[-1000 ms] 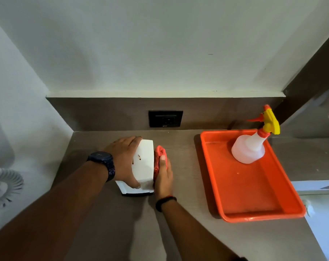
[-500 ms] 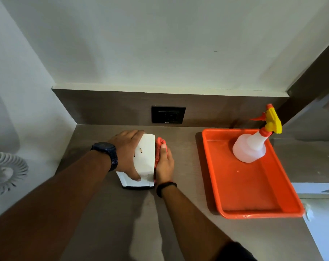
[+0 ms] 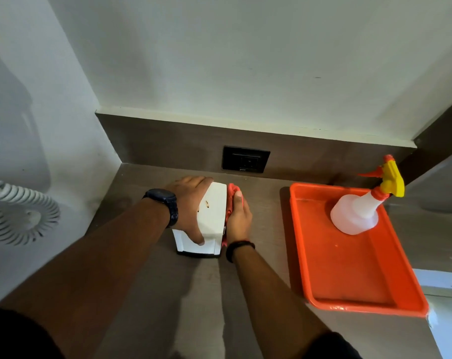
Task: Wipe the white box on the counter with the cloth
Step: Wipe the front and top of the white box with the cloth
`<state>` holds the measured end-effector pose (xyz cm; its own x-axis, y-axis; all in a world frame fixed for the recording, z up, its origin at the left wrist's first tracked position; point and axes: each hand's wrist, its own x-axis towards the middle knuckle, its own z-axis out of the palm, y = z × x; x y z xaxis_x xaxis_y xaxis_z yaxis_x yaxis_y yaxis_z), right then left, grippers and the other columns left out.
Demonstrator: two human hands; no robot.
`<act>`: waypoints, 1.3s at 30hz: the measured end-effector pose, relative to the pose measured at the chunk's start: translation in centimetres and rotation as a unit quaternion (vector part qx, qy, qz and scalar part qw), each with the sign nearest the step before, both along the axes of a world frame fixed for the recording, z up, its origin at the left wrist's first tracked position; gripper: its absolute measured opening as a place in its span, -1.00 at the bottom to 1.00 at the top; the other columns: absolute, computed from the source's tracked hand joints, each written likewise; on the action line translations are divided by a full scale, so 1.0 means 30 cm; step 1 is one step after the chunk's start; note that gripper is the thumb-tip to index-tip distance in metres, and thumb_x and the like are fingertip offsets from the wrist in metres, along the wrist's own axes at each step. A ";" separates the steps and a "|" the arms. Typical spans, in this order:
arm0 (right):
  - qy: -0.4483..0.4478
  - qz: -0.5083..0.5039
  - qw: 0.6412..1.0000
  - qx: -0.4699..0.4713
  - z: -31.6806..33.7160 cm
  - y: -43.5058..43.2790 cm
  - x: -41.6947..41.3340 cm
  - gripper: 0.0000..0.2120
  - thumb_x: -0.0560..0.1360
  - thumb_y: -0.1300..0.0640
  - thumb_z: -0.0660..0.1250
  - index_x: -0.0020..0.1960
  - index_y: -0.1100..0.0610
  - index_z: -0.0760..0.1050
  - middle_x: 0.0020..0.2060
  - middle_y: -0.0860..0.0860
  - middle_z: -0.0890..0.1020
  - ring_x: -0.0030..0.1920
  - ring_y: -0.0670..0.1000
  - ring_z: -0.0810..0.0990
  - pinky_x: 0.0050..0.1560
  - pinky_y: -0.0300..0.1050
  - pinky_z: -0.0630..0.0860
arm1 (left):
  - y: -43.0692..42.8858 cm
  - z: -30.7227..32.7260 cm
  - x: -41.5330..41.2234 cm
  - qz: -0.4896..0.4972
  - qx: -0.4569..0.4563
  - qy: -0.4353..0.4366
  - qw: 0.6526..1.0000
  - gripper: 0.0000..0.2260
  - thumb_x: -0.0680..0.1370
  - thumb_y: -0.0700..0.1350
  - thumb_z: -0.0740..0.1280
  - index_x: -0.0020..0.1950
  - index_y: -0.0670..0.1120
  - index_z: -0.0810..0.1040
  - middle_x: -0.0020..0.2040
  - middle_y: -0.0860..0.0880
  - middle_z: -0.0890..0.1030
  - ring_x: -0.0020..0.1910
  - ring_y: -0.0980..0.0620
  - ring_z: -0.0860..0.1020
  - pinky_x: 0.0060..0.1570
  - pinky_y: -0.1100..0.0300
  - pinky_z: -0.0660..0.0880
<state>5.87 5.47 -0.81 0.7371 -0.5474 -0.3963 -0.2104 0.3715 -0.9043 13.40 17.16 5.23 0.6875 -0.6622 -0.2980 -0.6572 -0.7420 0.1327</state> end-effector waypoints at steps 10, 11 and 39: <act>-0.036 -0.021 0.998 -0.044 0.054 0.030 -0.051 -0.73 0.60 -0.11 0.19 0.07 -0.05 0.63 0.07 0.06 0.70 0.15 0.07 0.65 0.21 0.05 0.57 | -0.002 0.004 0.003 -0.004 -0.014 0.006 1.000 0.14 -0.10 0.38 0.48 0.37 0.02 0.16 0.31 0.00 0.38 0.24 -0.03 0.34 0.26 0.03 0.34; -0.037 -0.012 0.998 -0.055 0.065 0.011 -0.020 -0.75 0.61 -0.08 0.19 0.04 -0.06 0.63 0.06 0.07 0.70 0.15 0.08 0.65 0.23 0.05 0.55 | -0.001 0.006 0.003 -0.006 -0.015 0.006 1.000 0.13 -0.09 0.37 0.50 0.37 0.02 0.17 0.31 0.00 0.38 0.24 -0.03 0.34 0.25 0.02 0.34; 0.013 -0.043 0.997 0.056 0.008 0.049 -0.165 -0.81 0.62 0.02 0.19 0.05 0.00 0.58 -0.15 -0.14 0.73 -0.22 -0.27 0.70 -0.29 -0.45 0.54 | 0.000 0.005 0.009 -0.008 -0.015 0.006 1.000 0.28 -0.02 0.38 0.53 0.50 -0.02 -0.05 0.51 -0.05 0.17 0.43 -0.06 0.16 0.38 0.02 0.20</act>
<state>0.92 6.94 -0.58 0.6772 -0.5601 -0.4771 -0.1967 0.4870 -0.8510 13.67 17.16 5.37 0.6736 -0.6813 -0.2865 -0.6665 -0.7275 0.1631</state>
